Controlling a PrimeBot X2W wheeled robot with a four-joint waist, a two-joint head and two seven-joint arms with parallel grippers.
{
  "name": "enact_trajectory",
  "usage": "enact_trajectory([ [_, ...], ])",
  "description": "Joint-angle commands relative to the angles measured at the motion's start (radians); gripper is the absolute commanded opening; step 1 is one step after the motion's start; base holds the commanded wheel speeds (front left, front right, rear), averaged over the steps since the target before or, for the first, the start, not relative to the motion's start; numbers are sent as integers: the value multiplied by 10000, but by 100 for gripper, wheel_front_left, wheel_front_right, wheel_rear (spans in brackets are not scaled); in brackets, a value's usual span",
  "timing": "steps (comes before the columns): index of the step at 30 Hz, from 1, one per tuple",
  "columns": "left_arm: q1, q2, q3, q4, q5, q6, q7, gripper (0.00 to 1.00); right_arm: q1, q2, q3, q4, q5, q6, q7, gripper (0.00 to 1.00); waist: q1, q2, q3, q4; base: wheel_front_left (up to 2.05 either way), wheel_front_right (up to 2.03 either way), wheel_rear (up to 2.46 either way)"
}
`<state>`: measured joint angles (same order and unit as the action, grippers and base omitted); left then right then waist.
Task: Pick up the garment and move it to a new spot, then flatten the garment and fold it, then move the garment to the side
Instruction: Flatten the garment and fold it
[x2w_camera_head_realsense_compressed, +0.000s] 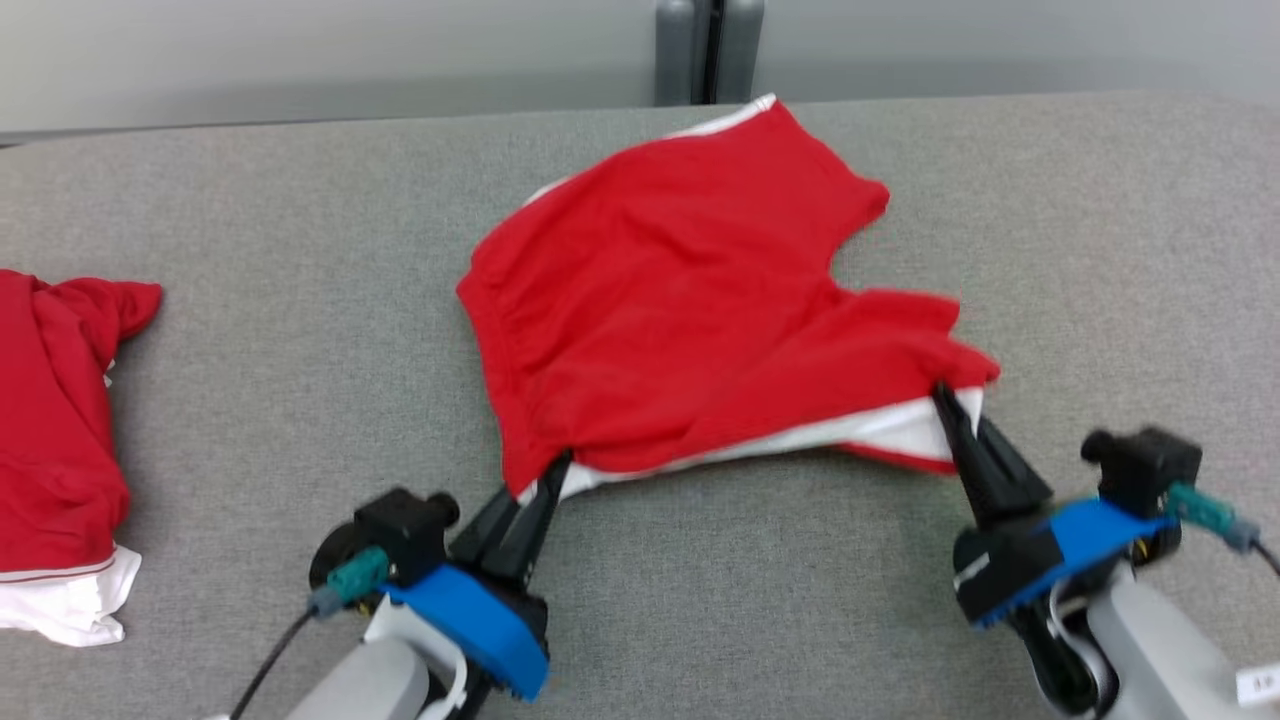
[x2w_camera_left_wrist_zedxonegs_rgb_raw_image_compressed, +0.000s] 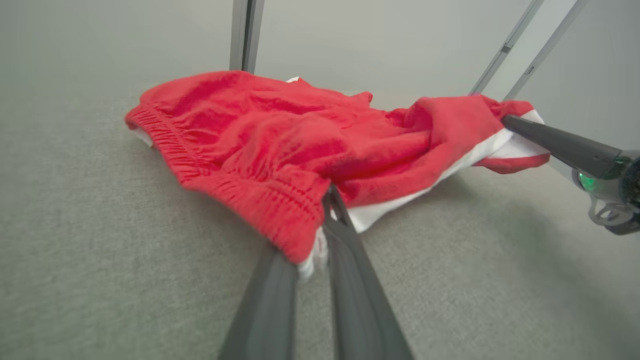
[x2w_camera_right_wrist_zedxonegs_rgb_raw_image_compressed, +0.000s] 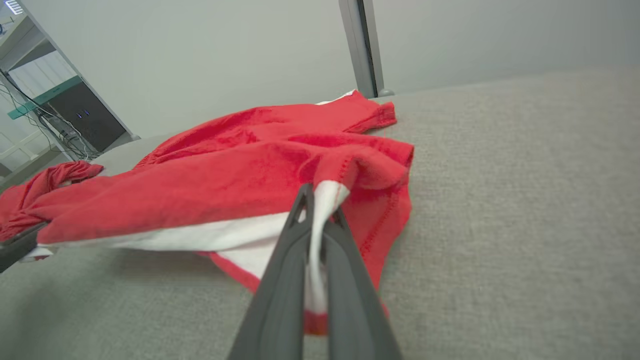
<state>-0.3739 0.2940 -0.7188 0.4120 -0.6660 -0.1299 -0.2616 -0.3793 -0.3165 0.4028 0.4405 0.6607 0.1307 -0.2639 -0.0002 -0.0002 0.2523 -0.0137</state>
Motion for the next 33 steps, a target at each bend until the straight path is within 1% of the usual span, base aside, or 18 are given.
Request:
enact_trajectory([
  [1, 282, 49, 71, -124, 66, -2, -48, 0, 517, -78, -138, -174, -105, 1, -8, 0, 2, 2, -129, -5, 0, 0, 0],
  [5, 1263, 40, 151, -494, 184, 51, -47, 0, 1718, -67, -252, -722, -372, 1, -8, 0, 2, 2, -422, -8, 0, 0, 0],
  [10, 2222, -9, 69, -939, 311, 168, -47, 0, 3125, 114, -725, -1391, -614, 1, -8, 0, 2, 2, -738, 78, 0, 0, 0],
  [14, 2635, 26, -175, -1170, 390, 188, -32, 0, 4011, 344, -1209, -1849, -874, 1, -8, 0, 2, 2, -761, 180, 0, 0, 0],
  [17, 2687, 13, -193, -1253, 393, 214, -33, 0, 4273, 437, -1502, -2011, -1055, 1, -8, 0, 2, 2, -733, 186, 0, 0, 0],
  [20, 2506, -23, -158, -1349, 437, 199, -36, 0, 4128, 514, -1792, -2149, -1158, 1, -8, 0, 2, 2, -693, 191, 0, 0, 0],
  [23, 2240, -80, -156, -1473, 529, 177, -38, 0, 3757, 452, -1993, -2260, -1295, 1, -8, 0, 2, 2, -616, 221, 0, 0, 0],
  [28, 1604, -222, -111, -1632, 588, 122, -41, 0, 2857, 184, -2114, -2271, -1497, 1, -8, 0, 2, 2, -393, 357, 0, 0, 0],
  [33, 750, -317, -154, -1509, 580, 79, 32, 0, 1581, -193, -2051, -1773, -1524, 1, 51, 0, 2, 2, -90, 565, 0, 0, 0],
])
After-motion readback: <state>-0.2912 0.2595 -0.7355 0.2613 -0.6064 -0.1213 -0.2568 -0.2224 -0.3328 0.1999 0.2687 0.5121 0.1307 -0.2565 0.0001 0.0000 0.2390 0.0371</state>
